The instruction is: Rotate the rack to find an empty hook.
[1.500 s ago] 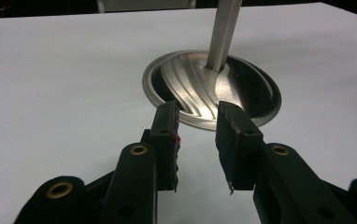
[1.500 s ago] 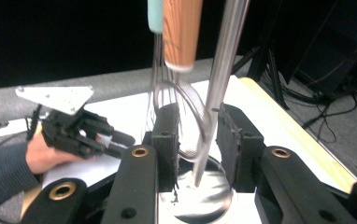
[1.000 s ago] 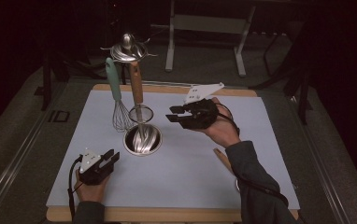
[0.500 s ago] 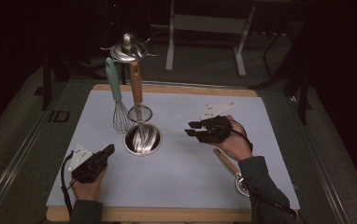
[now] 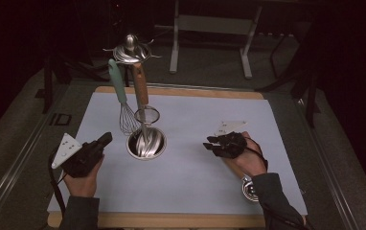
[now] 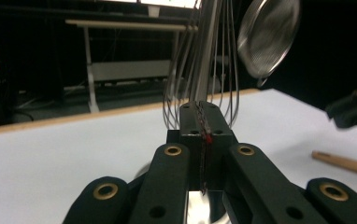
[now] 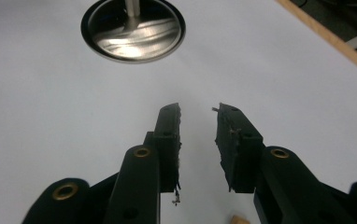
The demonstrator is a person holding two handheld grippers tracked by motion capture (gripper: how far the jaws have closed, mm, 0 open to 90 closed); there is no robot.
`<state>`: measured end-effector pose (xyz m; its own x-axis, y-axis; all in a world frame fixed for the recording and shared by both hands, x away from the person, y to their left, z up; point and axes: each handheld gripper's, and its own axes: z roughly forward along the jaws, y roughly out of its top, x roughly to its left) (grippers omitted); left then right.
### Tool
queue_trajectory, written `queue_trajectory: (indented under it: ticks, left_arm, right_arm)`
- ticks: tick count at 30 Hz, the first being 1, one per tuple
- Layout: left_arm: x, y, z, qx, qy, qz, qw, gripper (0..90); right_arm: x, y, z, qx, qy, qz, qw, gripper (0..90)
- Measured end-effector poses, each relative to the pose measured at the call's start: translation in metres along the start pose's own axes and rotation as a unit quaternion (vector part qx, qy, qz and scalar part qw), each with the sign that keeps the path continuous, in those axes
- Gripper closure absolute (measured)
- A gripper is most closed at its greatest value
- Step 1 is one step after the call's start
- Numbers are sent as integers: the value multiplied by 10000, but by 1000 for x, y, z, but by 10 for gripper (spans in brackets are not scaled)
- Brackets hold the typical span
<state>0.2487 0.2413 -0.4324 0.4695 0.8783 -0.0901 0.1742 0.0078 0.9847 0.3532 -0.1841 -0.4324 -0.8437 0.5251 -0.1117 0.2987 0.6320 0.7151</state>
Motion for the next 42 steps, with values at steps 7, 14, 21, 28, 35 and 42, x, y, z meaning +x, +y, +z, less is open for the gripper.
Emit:
queue_trajectory:
  ticks: [7,14,21,28,35,42]
  left_arm:
    - [1,23,-1,-351,119,-27,9993,876]
    - [1,42,-2,-588,102,1,9982,879]
    - [-3,61,-1,-777,37,77,9969,863]
    - [-10,80,2,-1040,-60,131,9945,829]
    - [-16,99,2,-1299,-214,221,9910,870]
    - [-17,111,1,-1586,-281,95,9869,900]
  right_arm:
    - [-2,-22,-2,-82,0,228,9997,731]
    - [-1,-55,-2,-95,-27,525,9986,746]
    - [-2,-88,-8,-144,-122,787,9967,738]
    - [-5,-106,-13,-141,-132,1013,9947,738]
    - [-4,-109,-16,-114,-145,1039,9944,738]
    - [-5,-114,-22,-204,-193,1148,9930,738]
